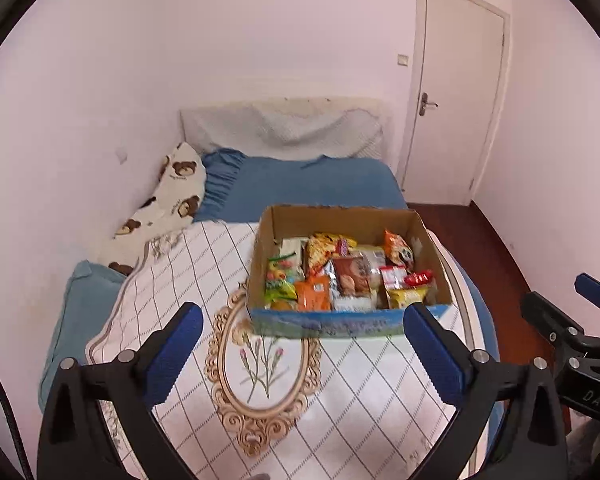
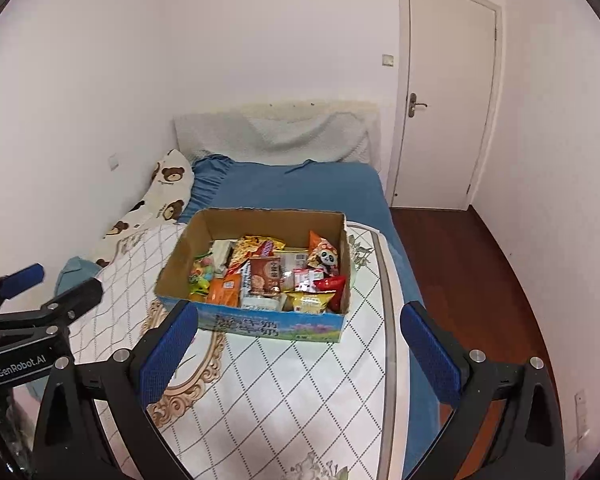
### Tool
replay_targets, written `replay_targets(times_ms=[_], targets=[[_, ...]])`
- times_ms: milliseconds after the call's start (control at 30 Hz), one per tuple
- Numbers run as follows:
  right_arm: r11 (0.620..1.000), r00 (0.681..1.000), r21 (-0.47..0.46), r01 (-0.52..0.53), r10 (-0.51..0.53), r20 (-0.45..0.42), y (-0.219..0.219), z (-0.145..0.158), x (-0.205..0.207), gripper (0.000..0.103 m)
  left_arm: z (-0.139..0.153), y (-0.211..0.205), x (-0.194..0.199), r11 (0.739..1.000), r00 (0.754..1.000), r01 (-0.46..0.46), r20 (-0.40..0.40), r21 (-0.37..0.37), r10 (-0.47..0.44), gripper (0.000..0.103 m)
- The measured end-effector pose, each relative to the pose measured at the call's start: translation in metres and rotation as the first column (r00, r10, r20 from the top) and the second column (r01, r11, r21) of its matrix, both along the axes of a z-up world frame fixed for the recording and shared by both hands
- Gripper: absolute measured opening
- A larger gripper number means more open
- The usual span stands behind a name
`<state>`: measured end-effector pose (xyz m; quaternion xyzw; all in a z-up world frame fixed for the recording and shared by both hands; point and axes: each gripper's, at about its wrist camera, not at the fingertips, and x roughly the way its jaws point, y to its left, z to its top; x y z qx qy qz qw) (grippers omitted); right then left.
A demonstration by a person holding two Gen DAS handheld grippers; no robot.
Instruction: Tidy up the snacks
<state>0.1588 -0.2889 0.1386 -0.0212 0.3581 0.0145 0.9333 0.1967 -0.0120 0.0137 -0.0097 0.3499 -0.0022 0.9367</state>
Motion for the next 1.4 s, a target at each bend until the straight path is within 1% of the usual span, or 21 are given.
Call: replay_targets(times_ms=[100,233,400,567,1000,1200,1400], targets=[[1.000,1.000,0.001,0.025,-0.025,0.012,-0.003,-0.006,0.013,0.103,-0.007,-0.001,0.012,1.000,1.000,-0.017,0.003,0.021,0.017,0.103],[0.999,0.999,-0.004,0.040,-0.040,0.028,-0.006,-0.014,0.029,0.103,-0.019,-0.001,0.031,1.000,1.000,-0.021,-0.021,0.023,0.021,0.103],[0.998,0.998,-0.011,0.056,-0.056,0.012,-0.007,-0.030,0.049,0.103,-0.033,-0.002,0.050,0.999,0.998,-0.036,-0.046,0.036,0.037,0.103],[0.997,0.997,-0.016,0.071,-0.071,-0.002,-0.008,-0.041,0.062,0.103,-0.044,-0.003,0.062,0.998,0.997,-0.048,-0.055,0.049,0.051,0.103],[0.997,0.997,-0.024,0.074,-0.075,-0.027,-0.009,-0.055,0.078,0.103,-0.051,-0.005,0.074,0.998,0.996,-0.050,-0.071,0.046,0.053,0.103],[0.997,0.996,-0.022,0.072,-0.073,-0.043,-0.009,-0.062,0.077,0.103,-0.052,-0.005,0.073,0.998,0.996,-0.051,-0.074,0.045,0.054,0.103],[0.997,0.996,-0.024,0.070,-0.071,-0.045,-0.008,-0.062,0.075,0.103,-0.054,-0.004,0.072,0.998,0.996,-0.051,-0.077,0.045,0.055,0.103]])
